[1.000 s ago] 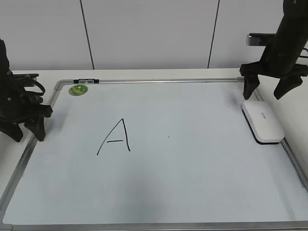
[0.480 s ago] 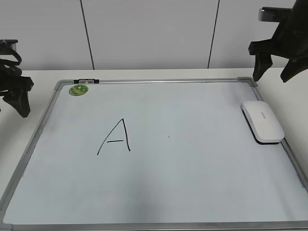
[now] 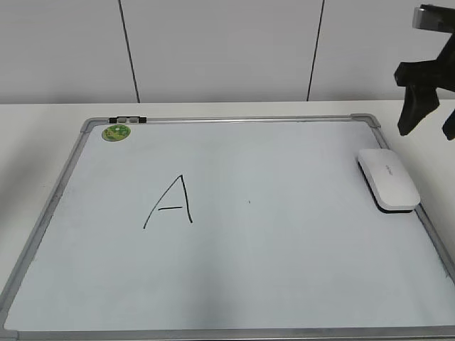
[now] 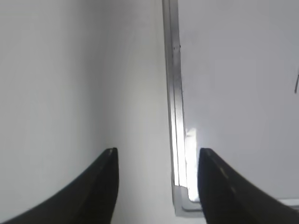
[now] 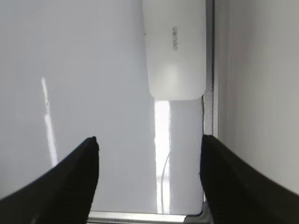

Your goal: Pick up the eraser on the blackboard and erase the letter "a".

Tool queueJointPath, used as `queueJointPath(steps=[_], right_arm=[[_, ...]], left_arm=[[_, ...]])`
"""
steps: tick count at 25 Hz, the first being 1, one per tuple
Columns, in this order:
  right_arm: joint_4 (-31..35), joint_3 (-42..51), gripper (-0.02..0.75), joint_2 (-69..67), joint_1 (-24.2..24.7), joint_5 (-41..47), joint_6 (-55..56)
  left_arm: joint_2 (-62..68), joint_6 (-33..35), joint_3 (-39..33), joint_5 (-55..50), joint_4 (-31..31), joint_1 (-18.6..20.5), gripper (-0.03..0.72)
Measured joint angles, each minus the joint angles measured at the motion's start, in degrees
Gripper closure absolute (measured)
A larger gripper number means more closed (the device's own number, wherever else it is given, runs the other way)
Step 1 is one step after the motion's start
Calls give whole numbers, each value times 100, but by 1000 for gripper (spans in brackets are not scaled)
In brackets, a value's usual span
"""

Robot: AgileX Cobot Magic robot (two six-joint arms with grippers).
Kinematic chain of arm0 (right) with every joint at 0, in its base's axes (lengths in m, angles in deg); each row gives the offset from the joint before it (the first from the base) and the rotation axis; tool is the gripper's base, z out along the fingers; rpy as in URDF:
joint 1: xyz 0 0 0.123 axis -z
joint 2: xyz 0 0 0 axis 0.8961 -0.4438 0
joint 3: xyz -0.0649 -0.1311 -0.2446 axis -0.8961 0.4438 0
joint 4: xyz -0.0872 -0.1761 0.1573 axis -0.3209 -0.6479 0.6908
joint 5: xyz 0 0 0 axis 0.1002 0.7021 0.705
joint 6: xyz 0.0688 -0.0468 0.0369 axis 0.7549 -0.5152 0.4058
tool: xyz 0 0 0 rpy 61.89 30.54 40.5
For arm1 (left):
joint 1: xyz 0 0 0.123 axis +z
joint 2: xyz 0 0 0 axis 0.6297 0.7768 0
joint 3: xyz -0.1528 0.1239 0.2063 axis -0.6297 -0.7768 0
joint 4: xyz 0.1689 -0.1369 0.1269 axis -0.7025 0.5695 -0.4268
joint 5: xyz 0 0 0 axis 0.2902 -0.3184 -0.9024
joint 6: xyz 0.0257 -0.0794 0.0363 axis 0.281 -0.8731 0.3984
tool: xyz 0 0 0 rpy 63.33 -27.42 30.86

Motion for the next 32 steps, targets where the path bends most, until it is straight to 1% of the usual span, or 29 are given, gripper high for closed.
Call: queueJointPath(steps=[1,2,4,5,8,10,12,13,14,15,18,21,26,27,29,32], right_arm=[[5,57,236,30,-2,0,0],[16,346,236,334,-124,-51,0],[26,523,236,542,-234,-105,0],[47,835,236,858,-402,-189,0],[61,1417,236,1493,-680,-300,0],[61,1642,236,1780,-775,-346,22],[74,2169,236,2470,-955,-517,121],[74,2357,236,2720,-1009,-590,145],[74,2357,236,2720,-1009,-590,145],[93,2841,236,3367,-1083,-774,186],[103,3444,236,4150,-1089,-877,194],[92,4076,236,5025,-1089,-888,209],[92,4819,236,6469,-1089,-786,213],[92,4819,236,6469,-1089,-786,213],[14,4962,236,7209,-1089,-507,213],[-239,4965,236,7778,-1089,-231,213]], left_arm=[[-200,0,-184,0,0,0,295],[-440,0,-414,0,0,0,297],[-929,0,-882,26,55,0,299],[-1134,0,-1066,50,55,0,299],[-1875,0,-1631,83,128,0,300],[-2349,0,-1986,106,128,0,300],[-2857,0,-2284,106,128,-12,300],[-3141,0,-2434,106,128,-60,300],[-3429,0,-2584,106,128,-109,300],[-3717,0,-2704,106,103,-190,300],[-4537,-64,-3103,56,-9,-454,300],[-5386,-150,-3363,-42,-136,-605,300],[-6645,-196,-3583,-235,-239,-657,308],[-6806,-196,-3645,-266,-251,-683,311],[-7113,-208,-3744,-305,-300,-731,316],[-7373,-217,-3947,-305,-430,-847,319]])
